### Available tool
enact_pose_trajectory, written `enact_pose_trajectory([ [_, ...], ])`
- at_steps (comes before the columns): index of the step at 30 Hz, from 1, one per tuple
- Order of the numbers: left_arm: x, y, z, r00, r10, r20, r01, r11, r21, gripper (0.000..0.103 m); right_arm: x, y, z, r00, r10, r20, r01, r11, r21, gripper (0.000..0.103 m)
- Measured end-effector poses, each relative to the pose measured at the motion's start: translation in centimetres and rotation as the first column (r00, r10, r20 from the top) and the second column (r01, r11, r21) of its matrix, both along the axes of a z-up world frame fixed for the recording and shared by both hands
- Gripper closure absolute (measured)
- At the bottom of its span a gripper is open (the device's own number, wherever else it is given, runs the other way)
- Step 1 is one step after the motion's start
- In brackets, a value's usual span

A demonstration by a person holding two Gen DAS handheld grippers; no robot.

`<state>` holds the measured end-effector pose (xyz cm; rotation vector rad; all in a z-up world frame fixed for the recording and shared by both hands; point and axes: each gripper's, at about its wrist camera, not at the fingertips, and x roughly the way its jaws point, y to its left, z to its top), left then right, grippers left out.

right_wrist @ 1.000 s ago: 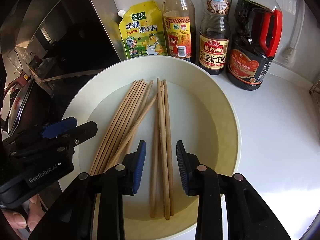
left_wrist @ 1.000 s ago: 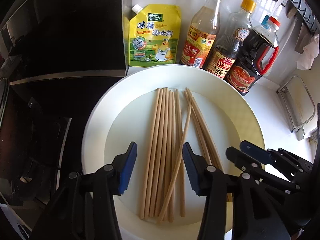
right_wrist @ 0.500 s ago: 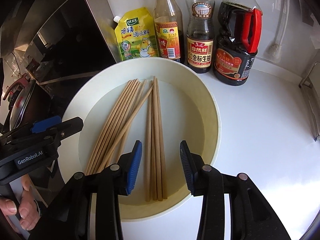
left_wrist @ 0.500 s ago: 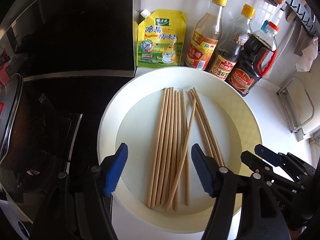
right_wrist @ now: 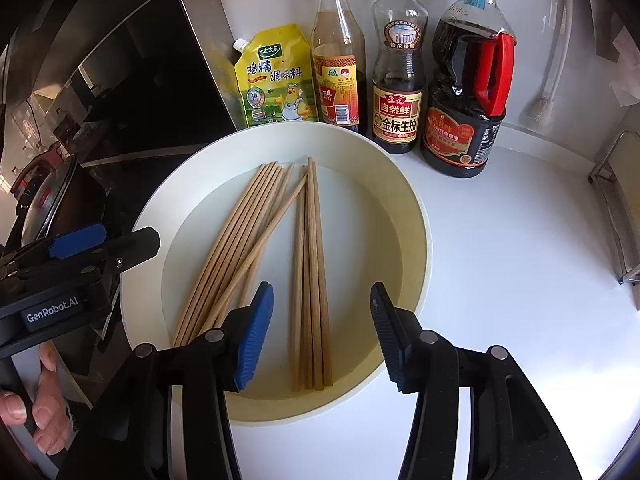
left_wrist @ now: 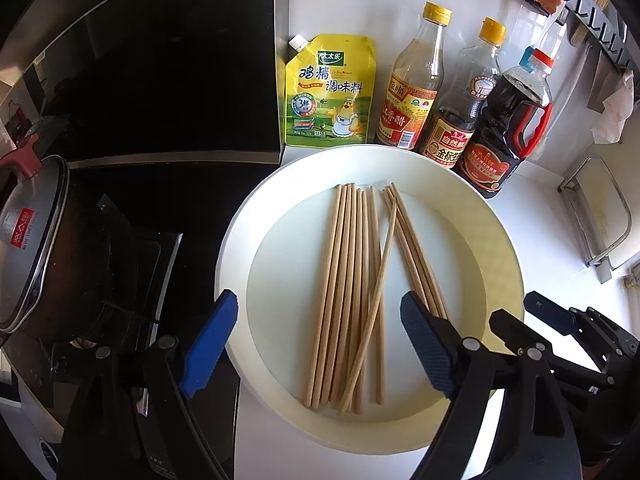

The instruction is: Organize utensils

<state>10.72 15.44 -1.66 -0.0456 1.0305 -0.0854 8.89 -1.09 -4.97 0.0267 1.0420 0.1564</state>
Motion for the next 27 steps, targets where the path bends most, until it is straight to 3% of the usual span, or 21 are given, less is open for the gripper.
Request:
enact_pose_trajectory([
  [12, -0.8, 0.2, 1.0, 0.999, 0.021, 0.028, -0.022, 0.999, 0.029, 0.012, -0.6, -0.1, 0.6, 1.0, -0.027, 0.008, 0.027, 0.999, -0.026, 0.045],
  [27, -1.5, -0.3, 1.8, 0.999, 0.013, 0.046, -0.017, 0.997, 0.078, 0.01, -0.9, -0.3, 1.0, 0.999, -0.036, 0.015, 0.037, 0.999, -0.04, 0.043],
])
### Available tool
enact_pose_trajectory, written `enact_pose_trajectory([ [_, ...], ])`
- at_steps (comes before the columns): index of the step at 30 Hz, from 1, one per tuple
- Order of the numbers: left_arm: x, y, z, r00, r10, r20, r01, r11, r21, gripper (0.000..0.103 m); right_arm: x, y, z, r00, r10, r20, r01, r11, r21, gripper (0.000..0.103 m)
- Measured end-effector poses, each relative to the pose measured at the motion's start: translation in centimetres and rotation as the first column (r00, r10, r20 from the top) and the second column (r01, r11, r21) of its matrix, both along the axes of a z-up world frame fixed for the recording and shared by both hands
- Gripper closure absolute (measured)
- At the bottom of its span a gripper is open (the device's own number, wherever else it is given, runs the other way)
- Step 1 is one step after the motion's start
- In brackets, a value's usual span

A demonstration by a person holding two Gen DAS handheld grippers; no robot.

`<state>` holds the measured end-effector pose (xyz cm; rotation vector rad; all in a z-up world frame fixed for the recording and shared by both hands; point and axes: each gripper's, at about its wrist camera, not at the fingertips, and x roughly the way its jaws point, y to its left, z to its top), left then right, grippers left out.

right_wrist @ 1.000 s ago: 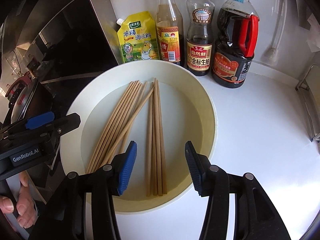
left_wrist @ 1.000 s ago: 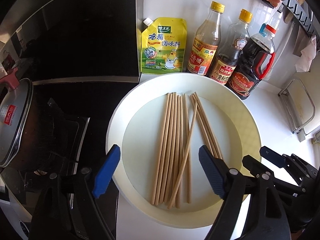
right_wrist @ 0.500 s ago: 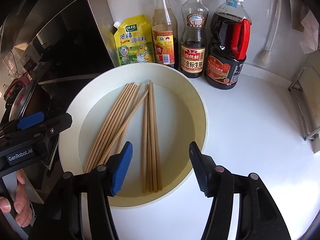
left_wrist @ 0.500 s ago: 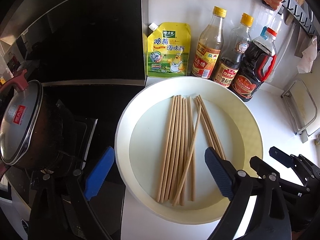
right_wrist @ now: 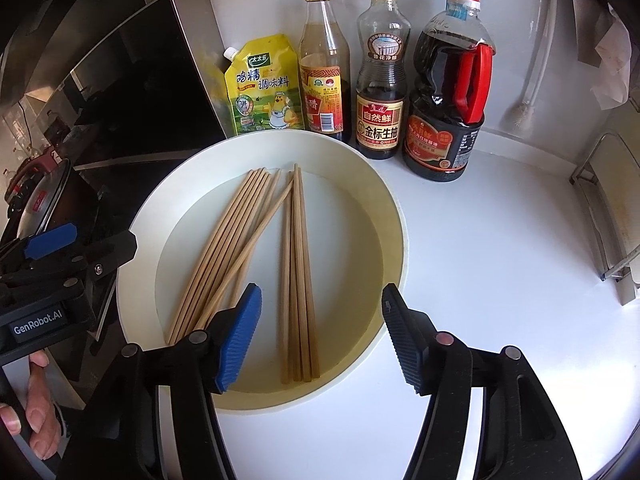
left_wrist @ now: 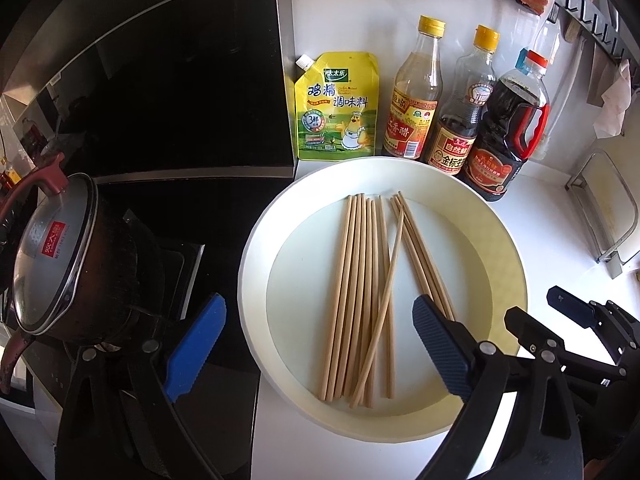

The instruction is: Organize utensils

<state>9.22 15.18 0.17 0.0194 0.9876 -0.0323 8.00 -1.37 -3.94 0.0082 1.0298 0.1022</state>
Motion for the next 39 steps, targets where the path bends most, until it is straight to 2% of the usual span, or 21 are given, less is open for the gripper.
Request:
enact_pose_trajectory([
  [39, 0.84, 0.53, -0.83, 0.999, 0.009, -0.041, -0.01, 1.0, -0.026, 0.007, 0.16, 0.28, 0.03, 1.0, 0.004, -0.003, -0.004, 1.0, -0.019, 0.042],
])
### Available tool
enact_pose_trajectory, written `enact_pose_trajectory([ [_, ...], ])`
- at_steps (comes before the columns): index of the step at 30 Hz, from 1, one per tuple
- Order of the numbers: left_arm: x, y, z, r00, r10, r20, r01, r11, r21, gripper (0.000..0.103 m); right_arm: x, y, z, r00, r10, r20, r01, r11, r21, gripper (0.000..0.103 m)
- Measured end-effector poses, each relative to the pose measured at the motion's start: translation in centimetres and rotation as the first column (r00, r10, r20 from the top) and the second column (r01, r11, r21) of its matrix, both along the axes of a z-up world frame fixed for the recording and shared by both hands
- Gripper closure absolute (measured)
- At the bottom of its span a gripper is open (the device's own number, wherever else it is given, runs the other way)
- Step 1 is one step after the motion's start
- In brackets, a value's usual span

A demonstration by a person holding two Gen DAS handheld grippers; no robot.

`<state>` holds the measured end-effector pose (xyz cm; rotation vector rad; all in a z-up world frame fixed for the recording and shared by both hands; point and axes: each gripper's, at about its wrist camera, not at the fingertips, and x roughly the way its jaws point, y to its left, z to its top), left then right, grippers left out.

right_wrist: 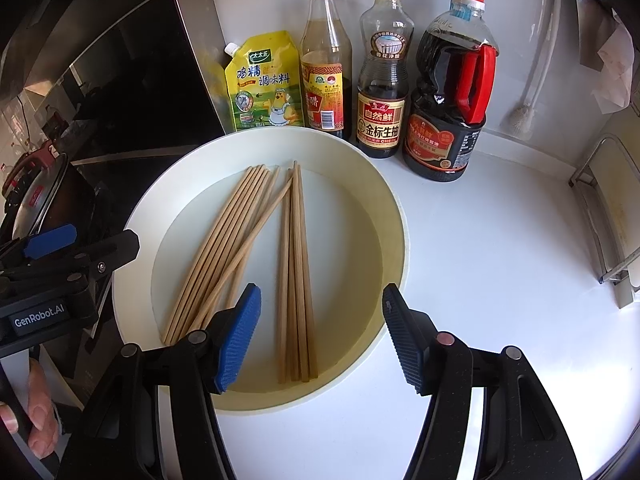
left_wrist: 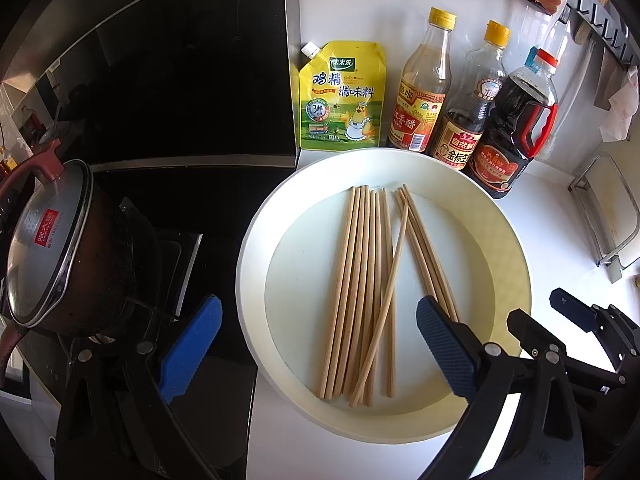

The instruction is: Organize utensils

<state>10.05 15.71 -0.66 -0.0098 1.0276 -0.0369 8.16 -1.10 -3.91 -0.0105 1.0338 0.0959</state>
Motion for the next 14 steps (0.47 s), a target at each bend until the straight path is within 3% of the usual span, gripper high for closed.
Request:
enact_pose_trajectory([
  [14, 0.25, 0.11, -0.34, 1.0, -0.001, -0.016, 0.001, 1.0, -0.003, 0.007, 0.02, -0.03, -0.06, 1.0, 0.001, 0.0, -0.001, 1.0, 0.001, 0.042],
])
